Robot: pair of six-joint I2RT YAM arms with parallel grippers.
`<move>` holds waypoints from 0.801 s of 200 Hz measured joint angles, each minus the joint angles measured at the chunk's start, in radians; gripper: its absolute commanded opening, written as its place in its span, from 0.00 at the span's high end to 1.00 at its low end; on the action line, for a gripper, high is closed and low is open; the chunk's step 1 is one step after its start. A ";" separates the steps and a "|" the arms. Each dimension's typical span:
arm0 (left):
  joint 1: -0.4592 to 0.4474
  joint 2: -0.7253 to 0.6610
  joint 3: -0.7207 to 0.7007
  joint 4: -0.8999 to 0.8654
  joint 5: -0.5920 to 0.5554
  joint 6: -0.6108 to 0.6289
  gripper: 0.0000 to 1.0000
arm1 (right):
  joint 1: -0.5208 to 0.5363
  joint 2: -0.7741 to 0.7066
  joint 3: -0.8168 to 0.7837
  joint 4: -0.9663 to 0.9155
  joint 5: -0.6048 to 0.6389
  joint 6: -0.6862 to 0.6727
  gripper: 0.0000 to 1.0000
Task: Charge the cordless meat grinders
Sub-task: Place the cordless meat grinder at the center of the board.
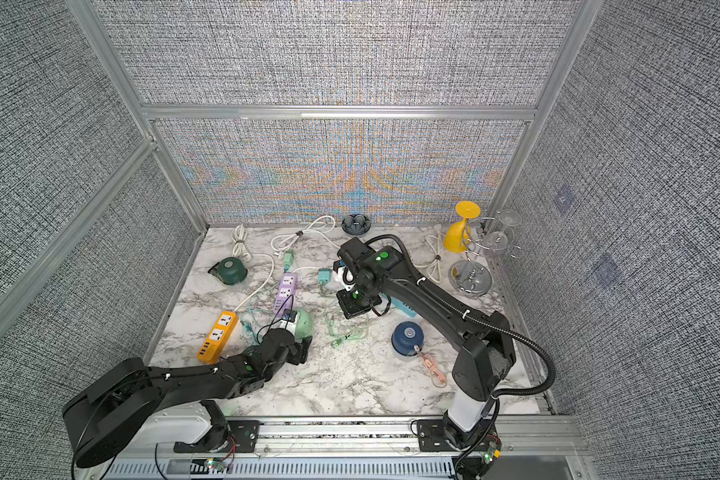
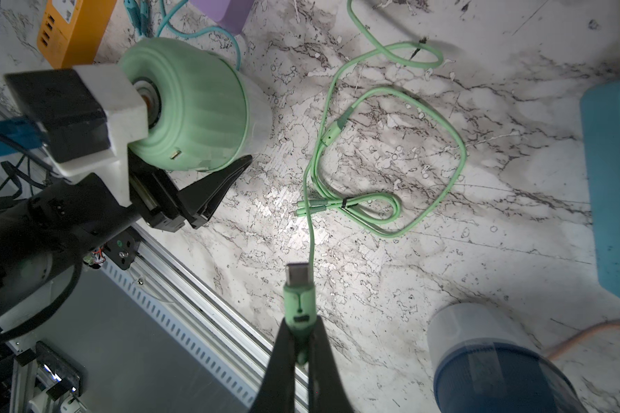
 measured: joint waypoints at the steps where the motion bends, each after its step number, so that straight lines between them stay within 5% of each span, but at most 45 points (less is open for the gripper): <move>1: 0.000 0.001 0.000 0.001 -0.001 0.000 0.37 | 0.000 0.000 0.000 0.000 0.000 0.000 1.00; 42: -0.034 0.109 0.006 0.075 -0.065 -0.061 0.30 | 0.000 0.000 -0.002 0.003 -0.001 0.000 1.00; 54: -0.053 0.134 0.016 0.087 -0.099 -0.081 0.19 | 0.000 -0.002 -0.004 0.005 -0.001 0.003 1.00; 57: -0.058 0.139 0.018 0.089 -0.104 -0.087 0.04 | 0.000 -0.003 -0.005 0.005 -0.001 0.003 1.00; 60: -0.063 0.143 0.020 0.091 -0.109 -0.092 0.01 | 0.000 -0.004 -0.006 0.005 -0.001 0.003 1.00; 160: -0.158 0.094 0.024 0.080 -0.146 -0.153 0.01 | -0.004 -0.012 -0.038 0.019 -0.004 0.003 1.00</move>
